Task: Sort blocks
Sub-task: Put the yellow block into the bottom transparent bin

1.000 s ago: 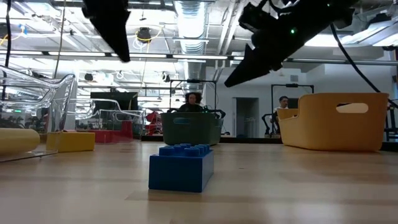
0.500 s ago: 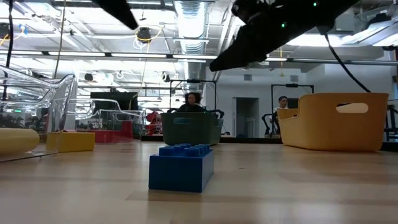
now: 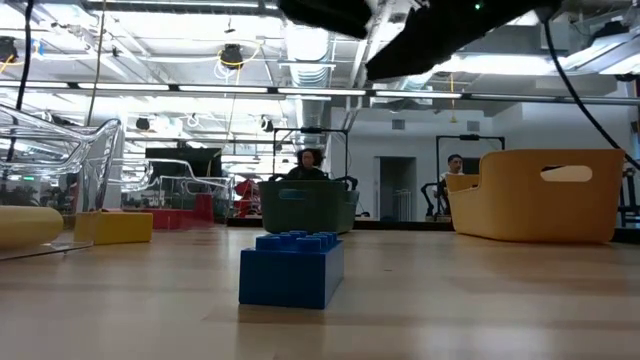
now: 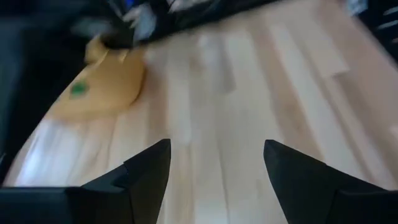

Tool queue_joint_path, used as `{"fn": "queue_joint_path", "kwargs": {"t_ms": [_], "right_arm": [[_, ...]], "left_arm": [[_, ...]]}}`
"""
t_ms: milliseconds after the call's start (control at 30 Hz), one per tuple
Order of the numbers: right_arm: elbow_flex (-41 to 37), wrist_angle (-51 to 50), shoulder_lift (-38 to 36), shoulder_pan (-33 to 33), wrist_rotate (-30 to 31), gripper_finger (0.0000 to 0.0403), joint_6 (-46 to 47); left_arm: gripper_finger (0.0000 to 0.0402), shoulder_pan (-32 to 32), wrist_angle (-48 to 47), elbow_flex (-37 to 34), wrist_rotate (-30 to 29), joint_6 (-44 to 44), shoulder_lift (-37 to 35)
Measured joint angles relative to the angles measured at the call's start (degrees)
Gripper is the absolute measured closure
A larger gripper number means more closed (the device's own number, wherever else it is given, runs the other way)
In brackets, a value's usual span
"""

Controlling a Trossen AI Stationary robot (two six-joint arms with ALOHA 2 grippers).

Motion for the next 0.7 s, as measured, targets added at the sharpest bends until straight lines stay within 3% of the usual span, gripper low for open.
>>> {"fn": "queue_joint_path", "kwargs": {"t_ms": [133, 267, 500, 700], "right_arm": [[0.00, -4.14, -1.63, -1.68, 0.02, 0.0138, 2.31], [-0.26, -7.30, -1.45, -2.49, 0.02, 0.0138, 4.76], [-5.49, -4.12, -3.42, -1.95, 0.00, 0.0138, 7.63], [-6.32, -3.15, -1.73, -0.81, 0.12, 0.0138, 11.97]], "left_arm": [[0.0150, 2.70, 6.98, 0.00, 6.17, 5.08, 1.82], [0.0150, 6.44, 6.60, -0.77, 11.74, 4.35, 1.91], [0.0150, 9.77, 6.91, -12.19, 12.14, -2.13, -1.57], [0.0150, 10.21, -7.37, -14.91, 11.66, -14.04, -8.95]]}}
